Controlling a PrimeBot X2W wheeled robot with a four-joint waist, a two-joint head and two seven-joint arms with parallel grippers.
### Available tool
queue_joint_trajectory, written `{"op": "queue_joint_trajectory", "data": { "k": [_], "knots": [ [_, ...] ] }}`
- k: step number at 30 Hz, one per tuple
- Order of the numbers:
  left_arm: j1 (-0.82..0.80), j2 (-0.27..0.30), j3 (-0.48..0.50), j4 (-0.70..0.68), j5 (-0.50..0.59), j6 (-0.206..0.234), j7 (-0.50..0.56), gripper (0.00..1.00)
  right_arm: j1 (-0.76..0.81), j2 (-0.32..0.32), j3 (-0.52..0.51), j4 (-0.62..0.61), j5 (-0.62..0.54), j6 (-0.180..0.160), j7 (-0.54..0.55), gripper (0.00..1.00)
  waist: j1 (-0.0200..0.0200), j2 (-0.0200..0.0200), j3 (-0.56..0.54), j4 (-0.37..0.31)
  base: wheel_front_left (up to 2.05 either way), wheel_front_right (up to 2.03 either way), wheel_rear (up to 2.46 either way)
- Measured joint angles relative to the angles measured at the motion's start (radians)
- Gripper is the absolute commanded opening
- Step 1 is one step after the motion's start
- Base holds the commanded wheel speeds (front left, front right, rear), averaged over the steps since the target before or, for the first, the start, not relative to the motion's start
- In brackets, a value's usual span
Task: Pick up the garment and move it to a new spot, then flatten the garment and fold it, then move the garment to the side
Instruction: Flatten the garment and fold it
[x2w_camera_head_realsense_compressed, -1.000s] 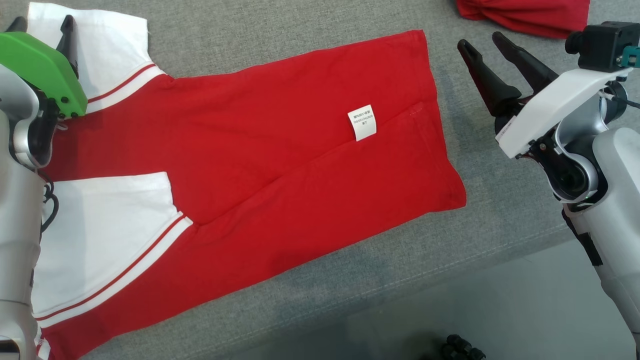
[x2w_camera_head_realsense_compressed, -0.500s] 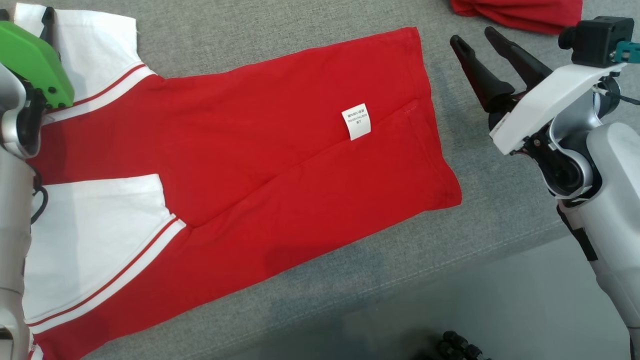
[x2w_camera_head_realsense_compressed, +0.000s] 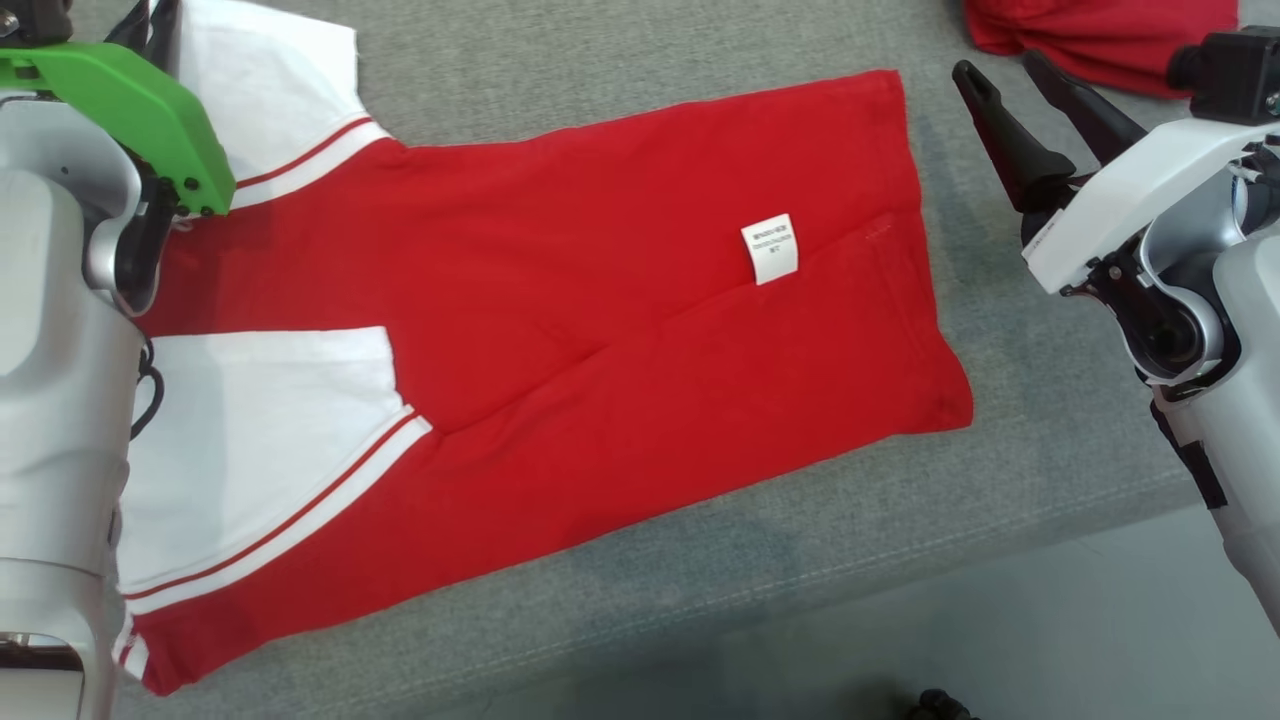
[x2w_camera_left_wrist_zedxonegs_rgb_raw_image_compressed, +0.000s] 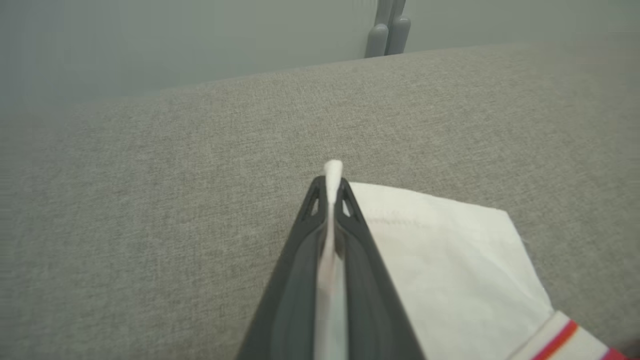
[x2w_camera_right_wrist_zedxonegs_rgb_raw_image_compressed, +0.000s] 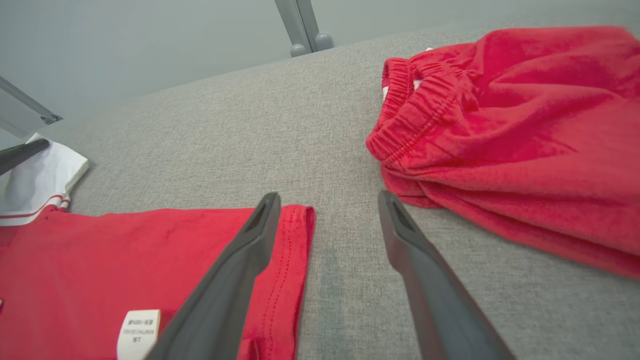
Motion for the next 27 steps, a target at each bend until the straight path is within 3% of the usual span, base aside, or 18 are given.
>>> {"op": "queue_joint_trajectory", "data": {
  "k": [9, 21, 22, 23, 24, 25, 27],
  "knots": [
    [0.001, -0.048, -0.022, -0.069, 0.0, -0.025, -0.107, 0.0, -0.01, -0.024, 0.006, 0.081, 0.024, 0.003, 0.079, 1.0, 0.0, 0.0, -0.028, 0.079, 0.0, 0.0, 0.0],
    [0.033, -0.067, -0.03, -0.084, -0.026, -0.036, -0.143, 0.0, -0.072, -0.007, 0.024, 0.207, 0.033, 0.003, 0.146, 1.0, 0.0, 0.0, -0.046, 0.151, 0.0, 0.0, 0.0],
    [0.033, -0.067, -0.031, -0.086, -0.027, -0.038, -0.143, 0.0, -0.076, -0.007, 0.025, 0.218, 0.033, 0.004, 0.15, 0.85, 0.0, 0.0, -0.047, 0.152, 0.0, 0.0, 0.0],
    [0.033, -0.067, -0.031, -0.087, -0.027, -0.039, -0.143, 0.0, -0.08, -0.008, 0.026, 0.227, 0.033, 0.004, 0.151, 0.78, 0.0, 0.0, -0.047, 0.153, 0.0, 0.0, 0.0],
    [0.033, -0.067, -0.03, -0.088, -0.03, -0.039, -0.144, 0.0, -0.084, -0.008, 0.026, 0.237, 0.033, 0.004, 0.151, 0.59, 0.0, 0.0, -0.047, 0.154, 0.0, 0.0, 0.0],
    [0.033, -0.068, -0.03, -0.088, -0.038, -0.039, -0.144, 0.0, -0.09, -0.008, 0.026, 0.245, 0.033, 0.004, 0.153, 0.47, 0.0, 0.0, -0.047, 0.156, 0.0, 0.0, 0.0],
    [0.036, -0.068, -0.03, -0.088, -0.047, -0.039, -0.146, 0.0, -0.098, -0.007, 0.029, 0.26, 0.031, 0.008, 0.156, 0.37, 0.0, 0.0, -0.048, 0.158, 0.0, 0.0, 0.0]
  ]
}}
